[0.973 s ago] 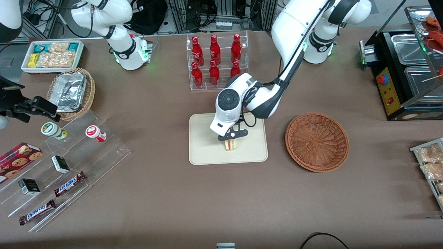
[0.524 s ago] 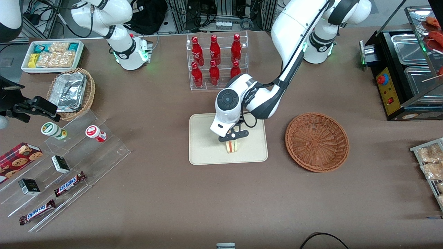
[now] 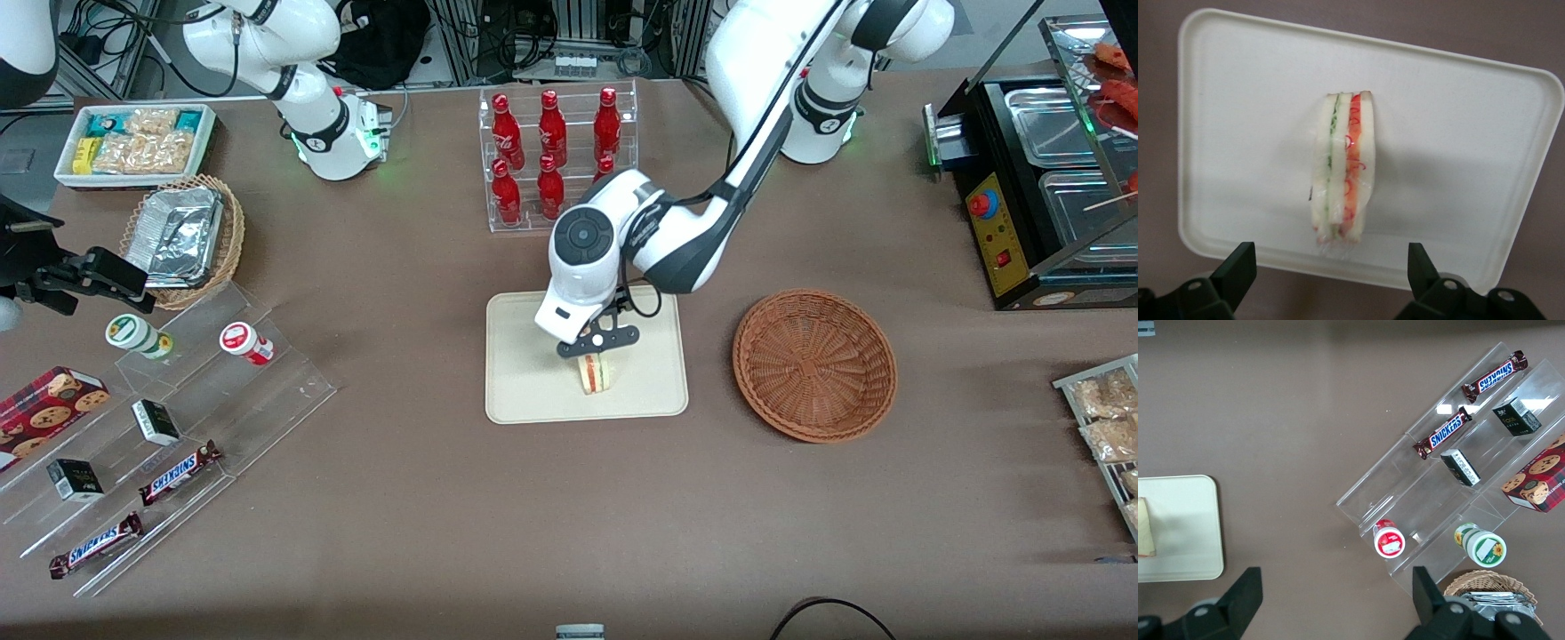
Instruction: Place sandwich from basket to tray
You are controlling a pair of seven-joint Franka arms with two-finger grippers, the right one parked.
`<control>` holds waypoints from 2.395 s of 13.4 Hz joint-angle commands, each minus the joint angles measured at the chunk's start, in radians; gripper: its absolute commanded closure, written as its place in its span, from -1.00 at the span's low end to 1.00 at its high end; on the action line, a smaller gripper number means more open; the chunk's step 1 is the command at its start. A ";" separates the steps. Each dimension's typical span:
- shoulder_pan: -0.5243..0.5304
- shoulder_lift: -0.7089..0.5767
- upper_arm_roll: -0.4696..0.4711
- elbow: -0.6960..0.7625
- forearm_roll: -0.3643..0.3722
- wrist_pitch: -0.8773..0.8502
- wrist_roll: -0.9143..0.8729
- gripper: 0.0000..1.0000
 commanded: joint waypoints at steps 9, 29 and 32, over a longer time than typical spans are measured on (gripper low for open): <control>0.189 -0.235 0.080 -0.101 0.014 -0.249 0.257 -1.00; 0.700 -0.683 -0.051 -0.335 0.038 -0.485 0.863 -1.00; 0.698 -0.690 -0.035 -0.276 0.047 -0.526 0.863 -1.00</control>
